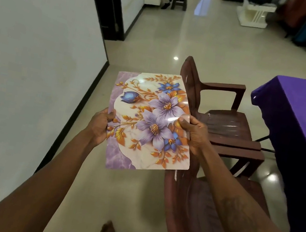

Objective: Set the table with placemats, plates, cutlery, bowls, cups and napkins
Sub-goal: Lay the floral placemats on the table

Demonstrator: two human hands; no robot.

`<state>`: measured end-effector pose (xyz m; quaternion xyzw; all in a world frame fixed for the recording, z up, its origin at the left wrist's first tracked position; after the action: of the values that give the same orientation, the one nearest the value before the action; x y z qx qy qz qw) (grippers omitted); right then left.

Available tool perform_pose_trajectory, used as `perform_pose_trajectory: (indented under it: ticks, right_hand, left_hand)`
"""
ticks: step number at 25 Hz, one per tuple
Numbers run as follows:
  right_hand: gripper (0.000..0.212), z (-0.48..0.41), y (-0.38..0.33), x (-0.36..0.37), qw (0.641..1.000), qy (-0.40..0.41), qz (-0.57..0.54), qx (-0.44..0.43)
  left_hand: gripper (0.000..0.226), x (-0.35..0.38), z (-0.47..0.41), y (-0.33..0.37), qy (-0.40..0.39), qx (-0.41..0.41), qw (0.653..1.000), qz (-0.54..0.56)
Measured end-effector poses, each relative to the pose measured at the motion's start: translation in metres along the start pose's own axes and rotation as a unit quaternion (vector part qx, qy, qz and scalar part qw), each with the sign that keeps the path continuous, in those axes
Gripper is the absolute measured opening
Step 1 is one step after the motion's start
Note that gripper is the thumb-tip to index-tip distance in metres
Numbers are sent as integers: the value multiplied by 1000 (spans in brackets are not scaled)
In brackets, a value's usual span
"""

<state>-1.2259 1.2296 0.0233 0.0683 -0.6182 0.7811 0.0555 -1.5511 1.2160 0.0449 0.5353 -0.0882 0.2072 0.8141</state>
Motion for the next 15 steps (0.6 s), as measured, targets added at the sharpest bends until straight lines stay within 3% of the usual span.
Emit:
perform_pose_trajectory:
  ticks: [4, 9, 12, 15]
  right_hand:
    - [43, -43, 4, 54, 998, 63, -16, 20]
    - [26, -102, -12, 93, 993, 114, -16, 6]
    - [41, -145, -27, 99, 990, 139, -15, -8]
    - [41, -201, -32, 91, 987, 160, -9, -15]
  left_hand:
    - [31, -33, -62, 50, -30, -31, 998, -35]
    - [32, -41, -152, 104, -75, -43, 995, -56]
    - [32, -28, -206, 120, -94, -50, 993, -59]
    - [31, -12, -269, 134, -109, -50, 989, -85]
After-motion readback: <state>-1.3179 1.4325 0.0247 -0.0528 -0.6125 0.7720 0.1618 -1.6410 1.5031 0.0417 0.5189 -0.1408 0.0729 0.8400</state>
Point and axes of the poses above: each hand's wrist, its own z-axis away from the middle knuckle, its own x-axis out of the palm, y = z × x, the point moved 5 cm from there along -z, towards the middle knuckle, and after that the axes turned 12 degrees about z, right-handed, at the moved point
